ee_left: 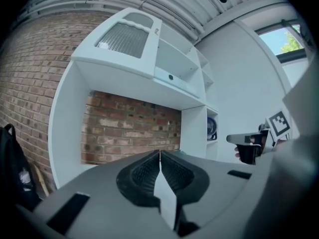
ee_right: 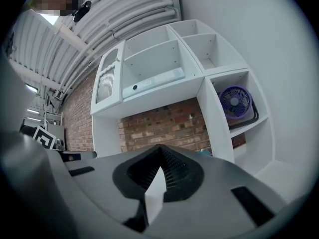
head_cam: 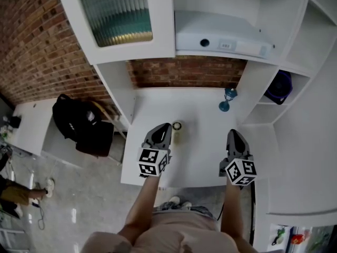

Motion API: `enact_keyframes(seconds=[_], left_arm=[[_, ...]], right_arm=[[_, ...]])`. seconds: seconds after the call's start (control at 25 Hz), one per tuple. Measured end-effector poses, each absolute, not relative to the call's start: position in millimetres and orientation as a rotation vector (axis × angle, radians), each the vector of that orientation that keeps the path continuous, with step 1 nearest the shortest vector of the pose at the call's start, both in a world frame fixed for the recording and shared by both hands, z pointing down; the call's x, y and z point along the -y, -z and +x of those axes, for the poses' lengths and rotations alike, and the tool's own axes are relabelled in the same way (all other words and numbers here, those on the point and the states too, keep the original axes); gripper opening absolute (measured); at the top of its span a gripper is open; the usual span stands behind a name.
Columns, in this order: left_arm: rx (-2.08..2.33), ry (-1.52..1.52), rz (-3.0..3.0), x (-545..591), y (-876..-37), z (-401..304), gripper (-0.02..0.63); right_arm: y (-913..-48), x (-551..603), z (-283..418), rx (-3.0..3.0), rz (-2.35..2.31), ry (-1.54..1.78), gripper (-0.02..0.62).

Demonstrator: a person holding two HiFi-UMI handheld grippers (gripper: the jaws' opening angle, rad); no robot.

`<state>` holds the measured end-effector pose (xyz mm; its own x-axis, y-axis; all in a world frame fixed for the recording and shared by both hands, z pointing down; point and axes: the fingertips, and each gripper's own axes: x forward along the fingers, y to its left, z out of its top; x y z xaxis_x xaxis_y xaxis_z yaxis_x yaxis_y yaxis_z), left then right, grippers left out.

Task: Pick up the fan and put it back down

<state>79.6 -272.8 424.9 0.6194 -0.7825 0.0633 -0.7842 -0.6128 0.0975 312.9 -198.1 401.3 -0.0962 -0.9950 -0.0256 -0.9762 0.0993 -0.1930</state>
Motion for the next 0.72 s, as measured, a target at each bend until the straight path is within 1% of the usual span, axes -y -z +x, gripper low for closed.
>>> enact_keyframes(seconds=[0.2,0.72], left_arm=[[1.332,0.02,2.742,261,-415,76,0.028],[1.307,0.006,2.747,250,-416,81,0.027]], right_arm=[[-400,180,319,-2.196,-2.034,0.182,0.015],[-405,166,327,-2.209,-2.062,0.176,0.014]])
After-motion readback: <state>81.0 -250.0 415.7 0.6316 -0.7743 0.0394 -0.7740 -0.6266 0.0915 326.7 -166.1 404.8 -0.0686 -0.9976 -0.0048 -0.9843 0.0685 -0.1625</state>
